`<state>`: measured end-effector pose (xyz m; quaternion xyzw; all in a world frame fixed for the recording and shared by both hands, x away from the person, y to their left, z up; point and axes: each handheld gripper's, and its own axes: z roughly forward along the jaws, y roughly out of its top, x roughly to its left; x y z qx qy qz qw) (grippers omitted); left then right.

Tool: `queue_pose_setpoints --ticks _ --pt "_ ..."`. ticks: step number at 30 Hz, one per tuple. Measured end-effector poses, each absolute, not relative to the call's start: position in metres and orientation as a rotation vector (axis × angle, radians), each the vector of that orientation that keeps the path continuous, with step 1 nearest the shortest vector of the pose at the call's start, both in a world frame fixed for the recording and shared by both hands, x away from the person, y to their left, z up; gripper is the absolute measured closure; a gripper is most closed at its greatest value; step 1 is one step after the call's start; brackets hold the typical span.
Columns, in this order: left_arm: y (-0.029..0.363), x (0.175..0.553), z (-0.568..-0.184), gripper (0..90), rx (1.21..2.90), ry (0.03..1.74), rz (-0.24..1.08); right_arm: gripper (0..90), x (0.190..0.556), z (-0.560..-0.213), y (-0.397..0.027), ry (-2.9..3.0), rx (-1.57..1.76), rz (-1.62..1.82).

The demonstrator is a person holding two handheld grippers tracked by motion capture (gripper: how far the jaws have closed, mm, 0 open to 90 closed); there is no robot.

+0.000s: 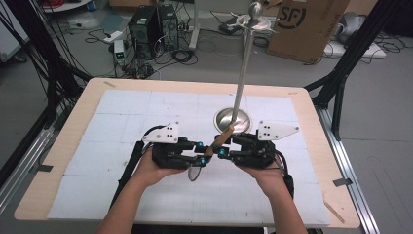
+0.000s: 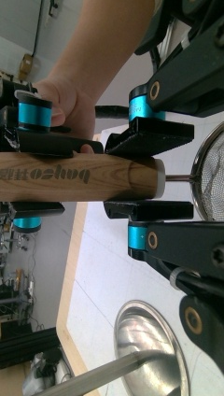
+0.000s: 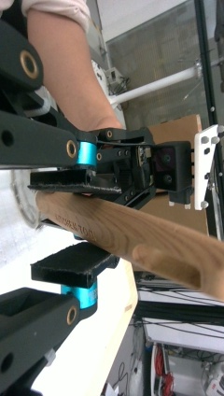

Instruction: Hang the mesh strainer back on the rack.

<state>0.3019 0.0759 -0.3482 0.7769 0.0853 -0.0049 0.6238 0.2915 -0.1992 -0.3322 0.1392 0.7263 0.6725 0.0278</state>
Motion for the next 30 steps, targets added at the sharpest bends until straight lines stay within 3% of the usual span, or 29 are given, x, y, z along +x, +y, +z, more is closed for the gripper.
queue_pose_setpoints --ticks 30 --pt "0.070 0.301 -0.352 68.6 1.798 0.194 0.011 68.8 0.291 -0.333 -0.187 2.271 0.400 2.022"
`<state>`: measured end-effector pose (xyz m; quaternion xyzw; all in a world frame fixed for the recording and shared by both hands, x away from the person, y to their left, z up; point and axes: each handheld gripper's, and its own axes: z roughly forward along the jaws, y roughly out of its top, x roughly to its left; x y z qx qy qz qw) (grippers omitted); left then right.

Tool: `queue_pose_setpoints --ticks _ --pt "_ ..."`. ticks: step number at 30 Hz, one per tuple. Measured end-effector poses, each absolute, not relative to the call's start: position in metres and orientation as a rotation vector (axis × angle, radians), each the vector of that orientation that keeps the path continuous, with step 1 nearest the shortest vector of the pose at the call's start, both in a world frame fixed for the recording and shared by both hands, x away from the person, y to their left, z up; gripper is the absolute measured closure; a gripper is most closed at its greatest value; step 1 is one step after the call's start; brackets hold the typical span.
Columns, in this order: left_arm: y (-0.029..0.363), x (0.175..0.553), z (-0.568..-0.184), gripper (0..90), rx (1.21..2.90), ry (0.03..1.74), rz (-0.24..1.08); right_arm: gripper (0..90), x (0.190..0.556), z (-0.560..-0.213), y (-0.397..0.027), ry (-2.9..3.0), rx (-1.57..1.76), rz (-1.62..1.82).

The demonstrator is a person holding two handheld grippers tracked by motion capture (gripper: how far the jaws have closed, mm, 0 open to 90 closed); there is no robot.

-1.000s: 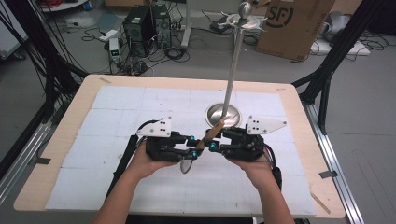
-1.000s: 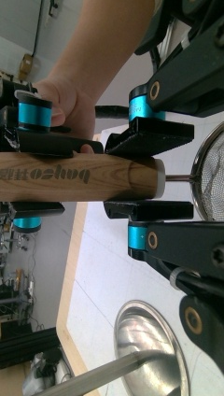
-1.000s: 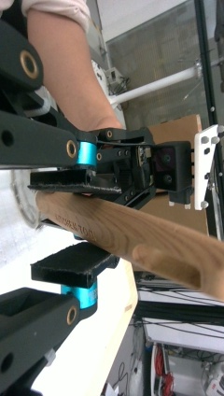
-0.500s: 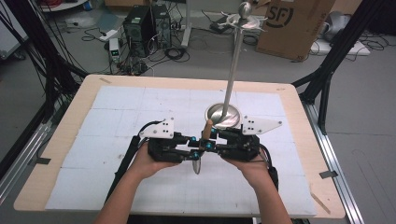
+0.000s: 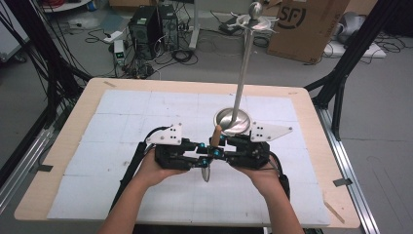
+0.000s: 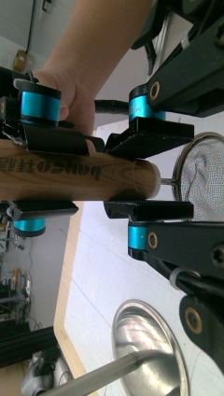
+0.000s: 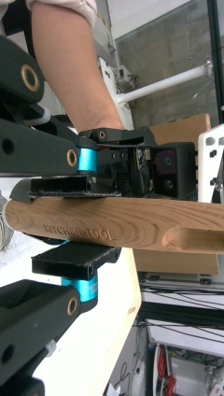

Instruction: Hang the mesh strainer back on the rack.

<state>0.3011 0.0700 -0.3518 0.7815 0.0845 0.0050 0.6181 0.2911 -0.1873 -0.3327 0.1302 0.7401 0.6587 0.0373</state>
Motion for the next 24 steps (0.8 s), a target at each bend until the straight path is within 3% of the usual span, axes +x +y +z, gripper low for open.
queue_pose_setpoints --ticks 5,12,24 --pt "0.069 0.298 -0.352 67.4 1.811 0.187 0.080 69.1 0.291 -0.332 -0.188 2.273 0.408 2.005" --pt "0.067 0.296 -0.357 46.3 1.851 0.198 0.165 69.2 0.292 -0.333 -0.192 2.284 0.443 1.978" --pt "0.106 0.301 -0.370 34.5 1.827 0.304 0.261 69.1 0.296 -0.336 -0.203 2.272 0.502 1.957"
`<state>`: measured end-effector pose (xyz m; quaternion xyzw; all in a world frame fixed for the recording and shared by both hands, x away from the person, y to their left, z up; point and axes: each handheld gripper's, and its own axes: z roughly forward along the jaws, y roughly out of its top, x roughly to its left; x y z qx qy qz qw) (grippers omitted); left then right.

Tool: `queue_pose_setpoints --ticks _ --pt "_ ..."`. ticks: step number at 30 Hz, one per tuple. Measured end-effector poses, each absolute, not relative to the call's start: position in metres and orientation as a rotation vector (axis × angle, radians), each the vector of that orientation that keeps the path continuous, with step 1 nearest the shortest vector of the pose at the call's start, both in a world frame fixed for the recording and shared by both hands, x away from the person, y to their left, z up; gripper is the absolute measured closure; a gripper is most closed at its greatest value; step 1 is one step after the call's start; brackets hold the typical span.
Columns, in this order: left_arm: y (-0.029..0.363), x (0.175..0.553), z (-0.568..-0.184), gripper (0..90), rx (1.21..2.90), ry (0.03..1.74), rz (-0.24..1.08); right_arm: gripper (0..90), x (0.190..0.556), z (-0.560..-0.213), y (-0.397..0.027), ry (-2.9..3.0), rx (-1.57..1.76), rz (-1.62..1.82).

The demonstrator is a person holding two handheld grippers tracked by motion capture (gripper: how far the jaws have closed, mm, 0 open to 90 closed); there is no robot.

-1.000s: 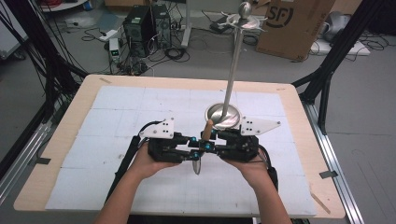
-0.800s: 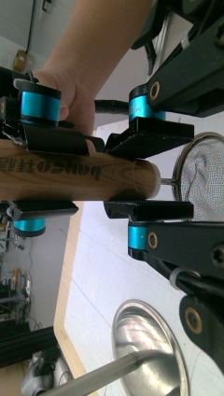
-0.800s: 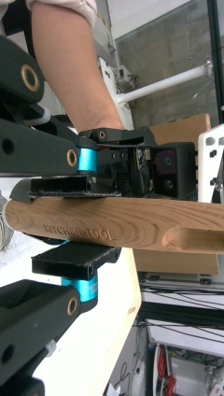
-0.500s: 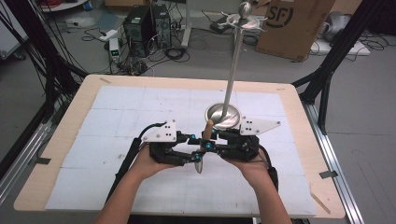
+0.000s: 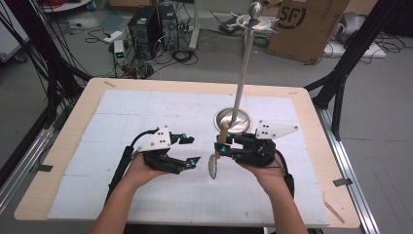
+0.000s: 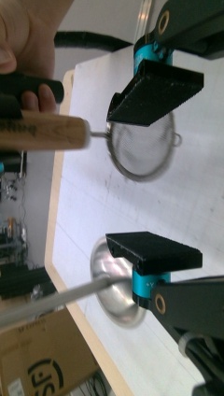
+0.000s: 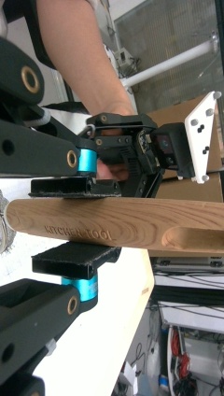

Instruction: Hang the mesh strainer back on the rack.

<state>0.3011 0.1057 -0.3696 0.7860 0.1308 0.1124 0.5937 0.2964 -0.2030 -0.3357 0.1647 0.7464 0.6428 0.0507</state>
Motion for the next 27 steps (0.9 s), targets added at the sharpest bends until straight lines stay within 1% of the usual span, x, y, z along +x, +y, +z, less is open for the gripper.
queue_pose_setpoints --ticks 3,8,12,17,27 --pt "0.118 0.303 -0.374 30.8 1.818 0.335 0.275 69.1 0.297 -0.336 -0.205 2.272 0.509 1.947" --pt "0.138 0.302 -0.383 27.6 1.793 0.378 0.303 69.1 0.297 -0.336 -0.208 2.279 0.523 1.925" --pt "0.151 0.303 -0.390 21.7 1.816 0.469 0.320 69.0 0.298 -0.335 -0.212 2.272 0.540 1.923" --pt "0.160 0.304 -0.397 16.4 1.836 0.501 0.348 69.0 0.300 -0.335 -0.217 2.257 0.567 1.908" --pt "0.175 0.301 -0.392 16.2 1.790 0.517 0.386 69.0 0.304 -0.323 -0.233 2.204 0.604 1.874"
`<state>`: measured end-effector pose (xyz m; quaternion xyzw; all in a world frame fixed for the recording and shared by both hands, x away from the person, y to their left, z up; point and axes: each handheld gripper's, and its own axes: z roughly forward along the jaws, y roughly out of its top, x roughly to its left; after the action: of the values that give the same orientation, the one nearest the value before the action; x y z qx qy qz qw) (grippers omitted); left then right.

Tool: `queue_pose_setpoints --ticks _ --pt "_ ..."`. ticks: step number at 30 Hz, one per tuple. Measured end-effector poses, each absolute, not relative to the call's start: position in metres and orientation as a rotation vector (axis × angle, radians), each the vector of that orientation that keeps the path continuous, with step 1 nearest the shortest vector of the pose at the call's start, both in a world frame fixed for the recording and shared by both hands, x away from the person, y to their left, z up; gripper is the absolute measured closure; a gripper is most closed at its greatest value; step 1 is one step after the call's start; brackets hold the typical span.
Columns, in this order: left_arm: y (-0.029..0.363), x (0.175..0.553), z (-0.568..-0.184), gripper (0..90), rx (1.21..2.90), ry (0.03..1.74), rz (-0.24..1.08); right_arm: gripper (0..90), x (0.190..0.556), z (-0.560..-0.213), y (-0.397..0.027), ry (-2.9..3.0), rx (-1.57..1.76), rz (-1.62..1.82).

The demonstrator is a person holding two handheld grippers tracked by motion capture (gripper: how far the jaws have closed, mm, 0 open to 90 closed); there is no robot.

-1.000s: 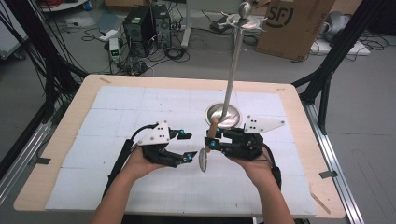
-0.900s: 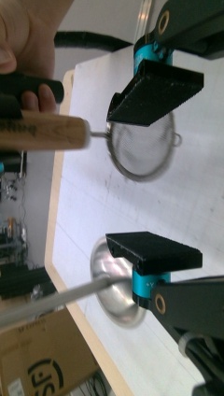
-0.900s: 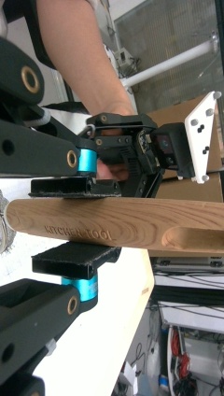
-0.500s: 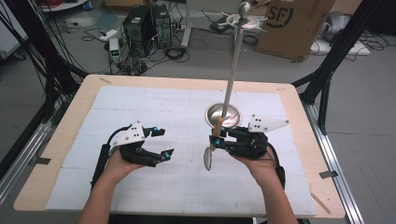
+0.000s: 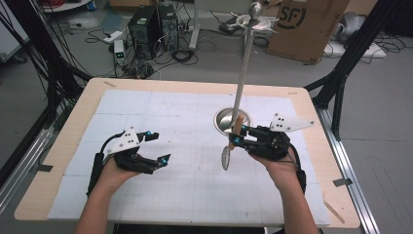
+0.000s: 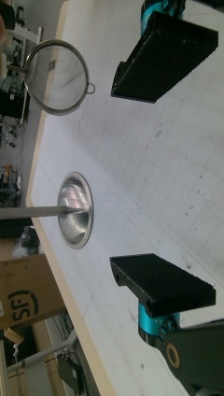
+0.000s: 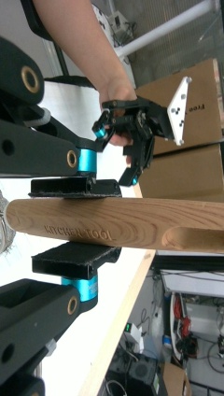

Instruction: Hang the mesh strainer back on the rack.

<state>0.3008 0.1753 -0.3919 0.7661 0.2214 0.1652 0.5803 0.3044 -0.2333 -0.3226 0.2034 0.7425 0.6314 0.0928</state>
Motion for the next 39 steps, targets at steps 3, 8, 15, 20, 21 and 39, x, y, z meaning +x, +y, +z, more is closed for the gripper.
queue_pose_setpoints --ticks 3,8,15,20,21,39 --pt "0.177 0.299 -0.390 16.2 1.782 0.510 0.380 69.0 0.307 -0.318 -0.236 2.199 0.613 1.860" --pt "0.176 0.298 -0.391 16.1 1.810 0.510 0.395 69.0 0.312 -0.308 -0.242 2.183 0.624 1.841" --pt "0.178 0.298 -0.390 16.2 1.807 0.514 0.402 69.0 0.319 -0.291 -0.249 2.171 0.643 1.792" --pt "0.182 0.298 -0.389 16.2 1.799 0.526 0.404 69.0 0.324 -0.278 -0.255 2.141 0.649 1.754" --pt "0.183 0.298 -0.389 16.2 1.795 0.529 0.402 68.9 0.326 -0.275 -0.256 2.136 0.648 1.753" --pt "0.186 0.297 -0.389 16.3 1.810 0.551 0.421 69.0 0.355 -0.231 -0.278 2.063 0.731 1.701"
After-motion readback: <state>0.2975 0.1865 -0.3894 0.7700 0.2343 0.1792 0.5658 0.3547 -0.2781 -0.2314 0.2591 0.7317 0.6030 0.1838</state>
